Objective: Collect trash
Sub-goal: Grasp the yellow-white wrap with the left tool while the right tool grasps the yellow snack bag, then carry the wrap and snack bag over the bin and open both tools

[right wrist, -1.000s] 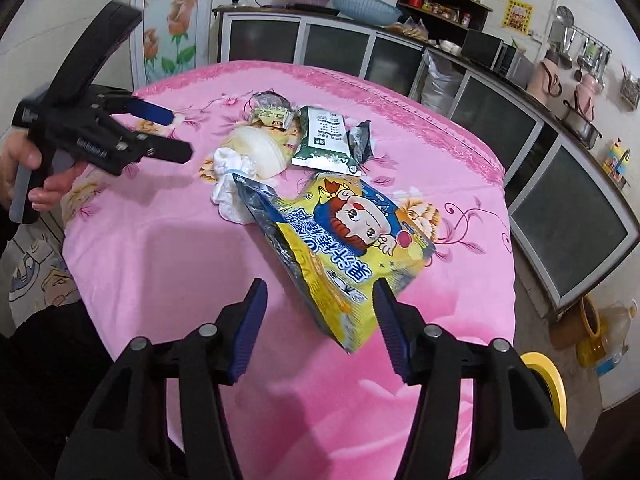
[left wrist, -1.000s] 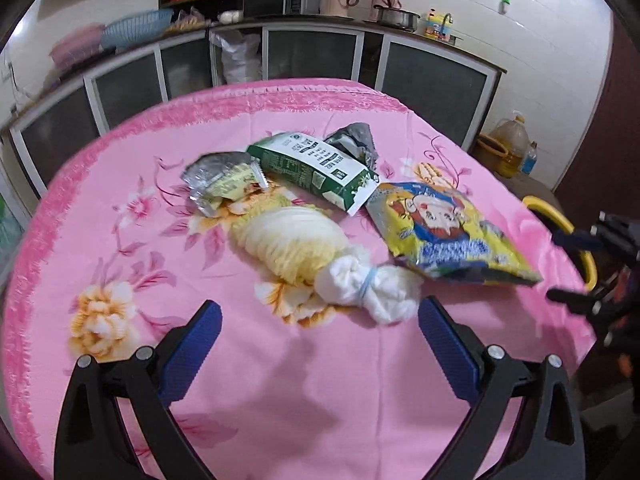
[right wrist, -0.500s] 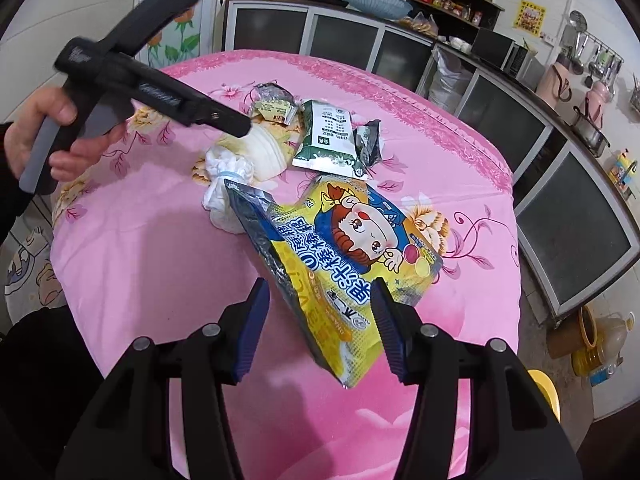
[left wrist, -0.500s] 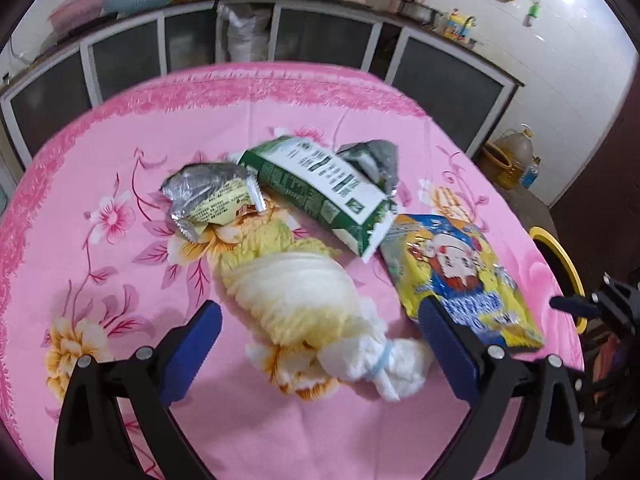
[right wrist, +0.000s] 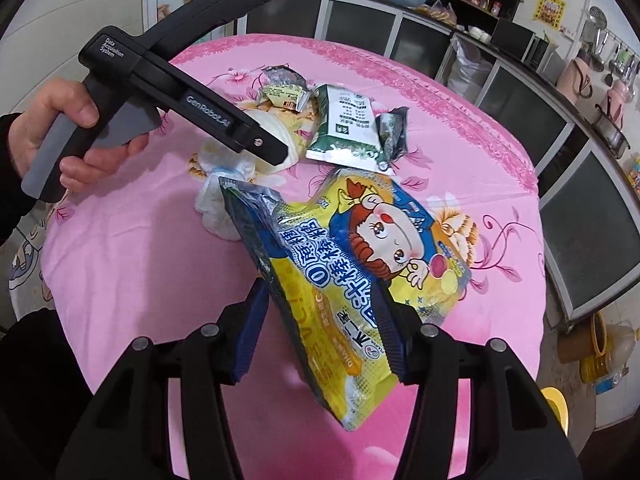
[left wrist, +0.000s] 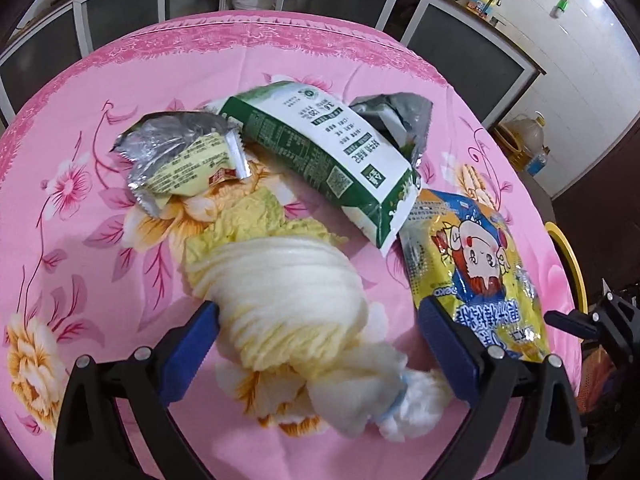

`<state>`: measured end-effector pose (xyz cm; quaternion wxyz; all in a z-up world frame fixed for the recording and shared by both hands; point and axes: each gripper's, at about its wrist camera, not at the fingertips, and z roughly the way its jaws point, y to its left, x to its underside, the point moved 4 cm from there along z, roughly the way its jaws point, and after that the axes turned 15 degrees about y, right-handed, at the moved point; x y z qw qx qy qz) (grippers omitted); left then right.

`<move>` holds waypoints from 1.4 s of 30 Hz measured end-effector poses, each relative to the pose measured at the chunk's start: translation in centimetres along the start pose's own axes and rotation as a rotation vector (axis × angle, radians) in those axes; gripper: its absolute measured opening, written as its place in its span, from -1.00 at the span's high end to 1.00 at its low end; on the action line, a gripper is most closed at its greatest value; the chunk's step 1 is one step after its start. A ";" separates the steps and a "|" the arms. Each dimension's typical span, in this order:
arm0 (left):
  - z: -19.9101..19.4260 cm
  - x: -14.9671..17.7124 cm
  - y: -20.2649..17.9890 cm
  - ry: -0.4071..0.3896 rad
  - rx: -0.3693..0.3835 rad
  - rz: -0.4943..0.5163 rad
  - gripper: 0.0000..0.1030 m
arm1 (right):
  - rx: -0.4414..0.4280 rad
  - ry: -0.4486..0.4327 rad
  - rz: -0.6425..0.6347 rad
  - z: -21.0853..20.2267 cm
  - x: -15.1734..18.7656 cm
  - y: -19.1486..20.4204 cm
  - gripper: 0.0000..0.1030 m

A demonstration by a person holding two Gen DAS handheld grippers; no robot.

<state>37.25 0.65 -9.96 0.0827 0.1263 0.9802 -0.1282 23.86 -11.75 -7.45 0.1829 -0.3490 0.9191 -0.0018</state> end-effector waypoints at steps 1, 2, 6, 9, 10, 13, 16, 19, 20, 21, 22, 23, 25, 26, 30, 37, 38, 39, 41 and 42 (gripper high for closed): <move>0.0 -0.2 0.0 -0.002 -0.005 0.002 -0.84 | -0.008 0.009 0.001 0.3 -0.1 -0.1 0.03; -0.1 -0.4 -0.1 -0.007 -0.005 -0.004 -0.83 | -0.016 0.016 0.007 0.5 -0.3 -0.2 0.05; -0.8 -0.4 0.5 -0.025 -0.012 -0.025 -0.04 | -0.070 0.035 0.049 0.7 -0.5 -0.6 0.58; -1.2 -0.3 0.5 -0.035 -0.011 -0.023 0.36 | -0.087 0.044 0.059 0.7 -0.5 -0.5 0.70; -1.3 -0.3 0.6 -0.039 -0.015 -0.028 0.49 | -0.096 0.036 0.065 0.5 -0.5 -0.5 0.74; -2.0 -0.3 0.8 -0.048 -0.001 -0.043 0.66 | -0.109 0.000 0.081 -0.5 -0.4 -0.5 0.81; -3.6 0.3 0.9 -0.079 0.023 -0.050 0.74 | -0.111 -0.038 0.091 -2.0 -0.2 -0.5 0.85; -5.7 1.1 1.0 -0.123 0.013 -0.047 0.75 | -0.108 -0.072 0.111 -3.6 0.0 -1.0 0.89; -6.5 1.4 1.2 -0.138 0.014 -0.053 0.75 | -0.106 -0.082 0.117 -4.1 0.1 -1.1 0.89; -7.2 1.7 1.3 -0.150 0.021 -0.056 0.75 | -0.100 -0.092 0.124 -4.6 0.2 -1.2 0.90; -7.9 2.0 1.4 -0.162 0.024 -0.057 0.75 | -0.096 -0.102 0.130 -5.2 0.3 -1.3 0.90; -8.7 2.3 1.4 -0.179 0.021 -0.056 0.75 | -0.097 -0.114 0.136 -5.8 0.5 -1.5 0.90; -9.9 2.9 1.5 -0.202 0.015 -0.059 0.76 | -0.091 -0.130 0.148 -6.8 0.7 -1.7 0.91; -10.6 3.3 1.5 -0.214 0.015 -0.059 0.76 | -0.086 -0.141 0.153 -7.3 0.8 -1.8 0.91; -12.6 4.6 1.6 -0.252 0.008 -0.054 0.76 | -0.076 -0.170 0.174 -9.0 1.4 -2.3 0.92; -14.5 6.3 1.3 -0.288 0.014 -0.053 0.76 | -0.040 -0.201 0.219 -11.3 2.9 -3.4 0.93; -14.8 6.5 1.1 -0.294 0.017 -0.050 0.76 | -0.038 -0.207 0.227 -11.6 3.1 -3.7 0.95; -15.1 6.8 0.9 -0.298 0.021 -0.045 0.76 | -0.036 -0.214 0.234 -12.0 3.3 -3.9 0.95; -15.6 7.0 0.2 -0.308 0.021 -0.032 0.76 | -0.028 -0.229 0.253 -12.9 3.8 -4.4 0.96; -15.8 7.1 -0.2 -0.312 0.022 -0.024 0.76 | -0.025 -0.234 0.258 -13.2 4.0 -4.6 0.97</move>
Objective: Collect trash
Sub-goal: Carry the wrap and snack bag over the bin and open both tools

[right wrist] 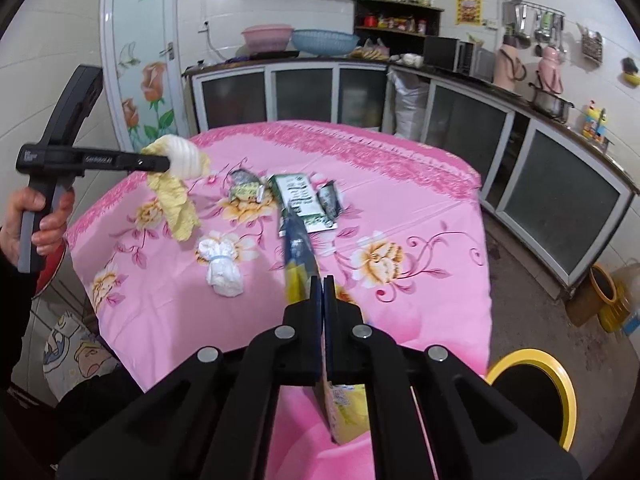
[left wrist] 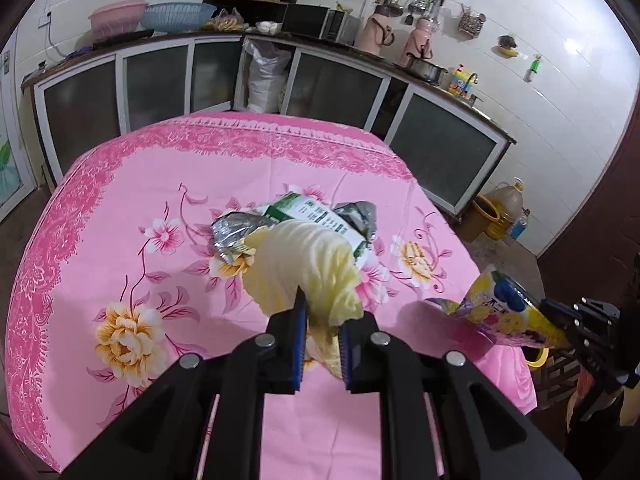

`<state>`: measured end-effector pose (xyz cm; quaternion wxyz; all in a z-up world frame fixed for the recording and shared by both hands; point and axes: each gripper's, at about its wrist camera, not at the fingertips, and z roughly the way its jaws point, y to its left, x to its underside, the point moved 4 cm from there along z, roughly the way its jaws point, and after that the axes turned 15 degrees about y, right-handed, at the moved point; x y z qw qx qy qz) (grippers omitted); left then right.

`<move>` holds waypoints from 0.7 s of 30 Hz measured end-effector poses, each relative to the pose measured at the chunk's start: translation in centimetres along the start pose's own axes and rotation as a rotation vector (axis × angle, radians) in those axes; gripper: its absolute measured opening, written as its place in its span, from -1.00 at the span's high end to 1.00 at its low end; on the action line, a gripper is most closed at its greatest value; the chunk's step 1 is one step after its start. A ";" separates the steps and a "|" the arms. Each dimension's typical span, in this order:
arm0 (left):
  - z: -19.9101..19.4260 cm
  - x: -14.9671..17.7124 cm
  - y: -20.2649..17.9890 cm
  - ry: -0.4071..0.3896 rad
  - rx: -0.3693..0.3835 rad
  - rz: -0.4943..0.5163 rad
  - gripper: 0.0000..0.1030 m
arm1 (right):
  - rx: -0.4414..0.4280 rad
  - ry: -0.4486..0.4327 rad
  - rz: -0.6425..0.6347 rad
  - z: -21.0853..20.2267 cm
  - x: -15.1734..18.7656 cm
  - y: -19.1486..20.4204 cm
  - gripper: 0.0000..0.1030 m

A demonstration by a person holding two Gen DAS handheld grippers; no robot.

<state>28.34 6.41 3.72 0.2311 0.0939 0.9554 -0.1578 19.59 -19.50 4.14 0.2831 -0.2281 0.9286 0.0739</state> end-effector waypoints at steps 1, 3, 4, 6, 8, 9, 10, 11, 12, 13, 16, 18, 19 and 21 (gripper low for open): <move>-0.2 0.1 -0.5 -0.004 0.006 0.010 0.76 | 0.000 -0.008 0.008 -0.5 0.1 -0.3 0.97; -0.4 0.1 -1.3 -0.008 0.010 0.024 0.76 | -0.003 -0.018 0.020 -1.2 0.2 -0.6 0.97; -0.5 0.2 -1.7 -0.010 0.012 0.033 0.76 | 0.004 -0.027 0.025 -1.7 0.3 -0.9 0.97; -0.7 0.2 -2.6 -0.013 0.020 0.047 0.76 | 0.001 -0.037 0.035 -2.5 0.5 -1.3 0.97; -0.8 0.1 -3.6 -0.014 0.035 0.060 0.76 | 0.013 -0.052 0.043 -3.4 0.8 -1.7 0.97; -0.9 0.1 -4.1 -0.016 0.039 0.069 0.76 | 0.017 -0.057 0.045 -3.7 0.8 -1.8 0.97; -0.9 0.0 -4.7 -0.018 0.042 0.079 0.76 | 0.022 -0.067 0.053 -4.2 1.0 -2.1 0.97; -0.9 -0.1 -5.2 -0.017 0.045 0.087 0.76 | 0.026 -0.073 0.061 -4.6 1.1 -2.4 0.97; -0.9 -0.1 -6.0 -0.018 0.052 0.102 0.76 | 0.031 -0.080 0.070 -5.1 1.3 -2.8 0.97; -0.9 -0.2 -6.5 -0.019 0.057 0.111 0.76 | 0.036 -0.090 0.083 -5.7 1.6 -3.3 0.97; -0.9 -0.7 -9.3 -0.022 0.078 0.165 0.76 | 0.065 -0.115 0.118 -7.5 2.2 -4.9 0.97; -0.7 -0.9 -11.0 -0.022 0.094 0.197 0.76 | 0.079 -0.131 0.144 -8.7 2.6 -6.1 0.97; -0.5 -1.1 -12.1 -0.019 0.102 0.217 0.76 | 0.091 -0.136 0.158 -9.3 2.9 -6.9 0.97; 0.0 -1.4 -13.9 -0.013 0.115 0.246 0.76 | 0.121 -0.145 0.180 -10.3 3.4 -8.0 0.97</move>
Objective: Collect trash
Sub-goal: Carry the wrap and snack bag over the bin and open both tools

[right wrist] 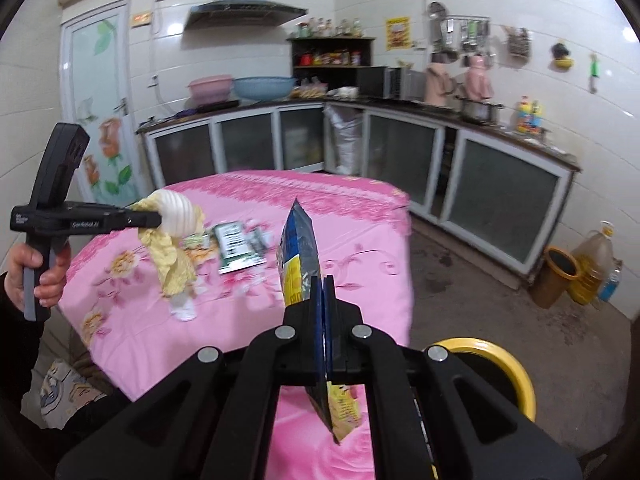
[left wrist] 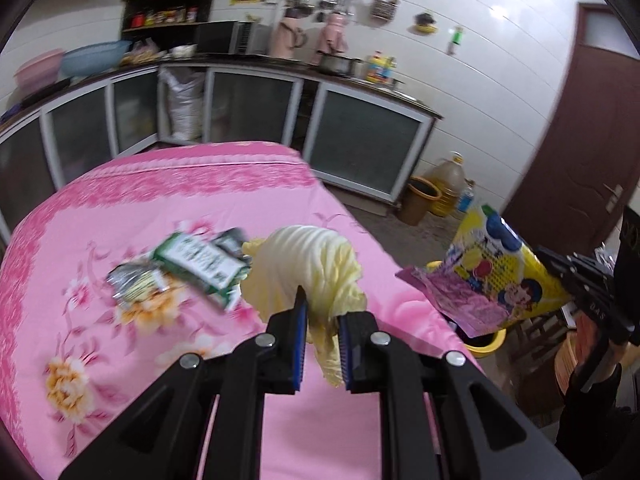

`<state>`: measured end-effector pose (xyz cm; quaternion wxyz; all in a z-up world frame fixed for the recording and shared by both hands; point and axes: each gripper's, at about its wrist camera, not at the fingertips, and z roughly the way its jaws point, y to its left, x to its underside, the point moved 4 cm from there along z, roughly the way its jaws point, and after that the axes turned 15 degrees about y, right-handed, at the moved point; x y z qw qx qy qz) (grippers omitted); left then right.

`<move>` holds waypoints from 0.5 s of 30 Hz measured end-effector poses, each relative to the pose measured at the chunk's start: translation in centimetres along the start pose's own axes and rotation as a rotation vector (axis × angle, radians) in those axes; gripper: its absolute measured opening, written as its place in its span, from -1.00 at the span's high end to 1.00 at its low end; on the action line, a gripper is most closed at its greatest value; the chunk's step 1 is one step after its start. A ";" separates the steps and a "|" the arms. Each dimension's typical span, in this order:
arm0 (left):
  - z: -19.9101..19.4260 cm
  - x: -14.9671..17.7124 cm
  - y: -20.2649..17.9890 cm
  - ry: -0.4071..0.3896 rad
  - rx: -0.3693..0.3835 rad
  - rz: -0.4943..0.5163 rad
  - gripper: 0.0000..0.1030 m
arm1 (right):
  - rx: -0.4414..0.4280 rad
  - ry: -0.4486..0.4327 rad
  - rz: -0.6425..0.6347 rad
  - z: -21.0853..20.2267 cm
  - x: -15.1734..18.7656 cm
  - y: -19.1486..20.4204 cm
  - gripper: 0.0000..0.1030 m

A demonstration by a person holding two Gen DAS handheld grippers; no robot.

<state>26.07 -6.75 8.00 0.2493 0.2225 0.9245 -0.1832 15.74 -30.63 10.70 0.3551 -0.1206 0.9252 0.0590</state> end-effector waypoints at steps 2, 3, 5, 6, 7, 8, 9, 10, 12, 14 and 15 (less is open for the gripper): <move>0.8 -0.8 -1.7 0.009 0.019 0.030 0.76 | 0.028 -0.005 0.028 -0.9 0.4 -1.8 0.97; 1.3 -1.1 -2.4 0.012 0.028 0.042 0.75 | 0.041 -0.005 0.039 -1.2 0.5 -2.5 0.97; 2.3 -1.9 -4.2 0.021 0.050 0.071 0.76 | 0.064 -0.004 0.063 -1.8 0.9 -3.9 0.97; 2.7 -2.3 -5.0 0.024 0.060 0.080 0.76 | 0.083 -0.004 0.079 -2.0 1.2 -4.9 0.97; 3.2 -2.6 -5.7 0.028 0.071 0.091 0.76 | 0.094 -0.004 0.089 -2.1 1.4 -5.5 0.96; 3.8 -3.0 -6.7 0.033 0.083 0.106 0.76 | 0.104 -0.001 0.104 -2.2 1.6 -6.3 0.96; 4.4 -3.5 -7.7 0.038 0.095 0.121 0.76 | 0.112 0.002 0.118 -2.3 1.9 -7.1 0.97; 4.9 -3.7 -8.3 0.041 0.104 0.129 0.76 | 0.129 0.005 0.134 -2.4 2.2 -8.0 0.97; 6.2 -4.4 -10.1 0.055 0.129 0.156 0.76 | 0.153 0.009 0.159 -2.4 2.8 -9.4 0.96; 7.6 -5.1 -12.0 0.074 0.151 0.181 0.76 | 0.165 0.015 0.196 -2.3 3.5 -11.1 0.96; 8.2 -5.3 -12.6 0.080 0.159 0.192 0.76 | 0.174 0.017 0.206 -2.3 3.8 -11.5 0.97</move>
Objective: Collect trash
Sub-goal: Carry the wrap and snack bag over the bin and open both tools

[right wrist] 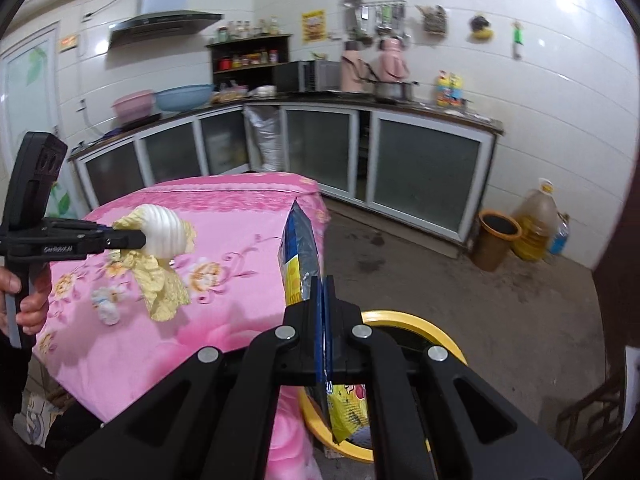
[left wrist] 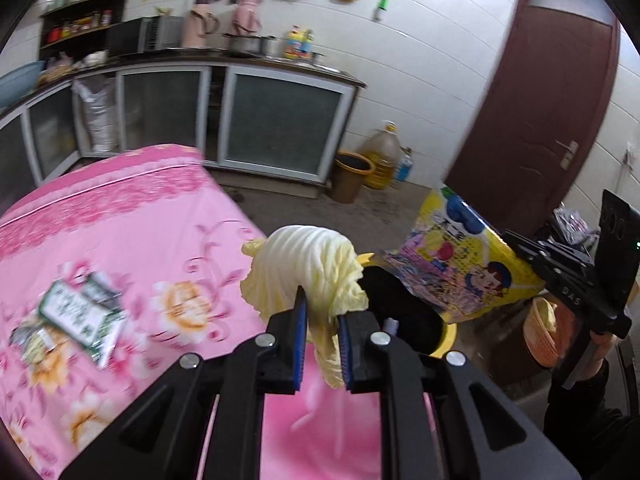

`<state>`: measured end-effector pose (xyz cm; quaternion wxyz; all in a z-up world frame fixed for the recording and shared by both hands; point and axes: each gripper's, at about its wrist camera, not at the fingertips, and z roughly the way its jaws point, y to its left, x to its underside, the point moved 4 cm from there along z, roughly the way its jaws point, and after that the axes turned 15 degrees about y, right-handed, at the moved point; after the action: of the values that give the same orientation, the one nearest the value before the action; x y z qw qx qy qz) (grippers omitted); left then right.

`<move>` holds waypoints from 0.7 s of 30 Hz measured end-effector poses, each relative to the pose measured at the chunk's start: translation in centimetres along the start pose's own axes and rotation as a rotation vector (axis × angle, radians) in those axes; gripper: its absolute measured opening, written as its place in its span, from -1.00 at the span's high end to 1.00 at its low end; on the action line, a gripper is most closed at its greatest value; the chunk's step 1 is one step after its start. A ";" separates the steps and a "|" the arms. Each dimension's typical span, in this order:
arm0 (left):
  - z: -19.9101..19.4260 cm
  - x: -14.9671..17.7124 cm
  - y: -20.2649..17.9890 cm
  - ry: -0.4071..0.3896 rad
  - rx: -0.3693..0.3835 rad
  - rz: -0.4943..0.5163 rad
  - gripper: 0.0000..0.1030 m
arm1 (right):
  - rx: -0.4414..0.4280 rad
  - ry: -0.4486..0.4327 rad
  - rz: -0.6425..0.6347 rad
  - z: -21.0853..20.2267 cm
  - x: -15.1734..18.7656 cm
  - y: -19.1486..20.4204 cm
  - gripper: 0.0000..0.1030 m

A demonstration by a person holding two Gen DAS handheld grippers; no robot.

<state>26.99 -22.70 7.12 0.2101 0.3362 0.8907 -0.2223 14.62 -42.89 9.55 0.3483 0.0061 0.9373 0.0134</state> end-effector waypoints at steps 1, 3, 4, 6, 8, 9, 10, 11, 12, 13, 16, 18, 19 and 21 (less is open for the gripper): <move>1.0 -0.6 -0.8 0.010 0.011 0.013 0.76 | 0.008 0.005 0.012 0.3 0.2 -0.8 0.97; 2.4 -1.4 -1.9 0.028 0.032 0.030 0.75 | 0.012 0.017 0.045 0.9 0.7 -2.4 0.96; 3.0 -1.7 -2.4 0.033 0.040 0.036 0.76 | 0.017 0.020 0.057 1.1 0.9 -3.0 0.96; 4.9 -2.5 -3.7 0.052 0.061 0.051 0.76 | 0.029 0.030 0.081 1.7 1.4 -4.3 0.96; 6.3 -3.2 -4.7 0.068 0.078 0.061 0.76 | 0.037 0.039 0.101 2.3 1.7 -5.1 0.96; 7.1 -3.5 -5.3 0.079 0.084 0.070 0.76 | 0.040 0.044 0.111 2.5 1.9 -5.5 0.96; 7.5 -3.6 -5.5 0.084 0.087 0.072 0.76 | 0.046 0.050 0.124 2.9 2.1 -6.1 0.96; 8.3 -3.9 -6.0 0.093 0.091 0.078 0.75 | 0.055 0.056 0.136 3.2 2.4 -6.5 0.96; 9.1 -4.2 -6.6 0.101 0.093 0.084 0.75 | 0.069 0.066 0.149 3.7 2.6 -7.1 0.96; 9.8 -4.4 -7.2 0.108 0.095 0.090 0.76 | 0.073 0.074 0.163 4.1 2.9 -7.8 0.96; 11.4 -5.1 -8.4 0.117 0.098 0.103 0.75 | 0.077 0.099 0.202 5.2 3.5 -9.1 0.96; 12.7 -5.6 -9.1 0.128 0.098 0.113 0.75 | 0.074 0.113 0.225 5.9 3.9 -9.9 0.96; 13.2 -5.7 -9.3 0.134 0.098 0.118 0.75 | 0.070 0.119 0.240 6.3 4.1 -10.4 0.96; 14.5 -5.9 -10.0 0.149 0.093 0.126 0.75 | 0.060 0.129 0.259 6.9 4.4 -10.8 0.96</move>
<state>27.35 -40.22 0.92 0.1411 0.4163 0.8697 -0.2244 15.77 -53.49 1.19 0.2822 0.1363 0.9491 0.0307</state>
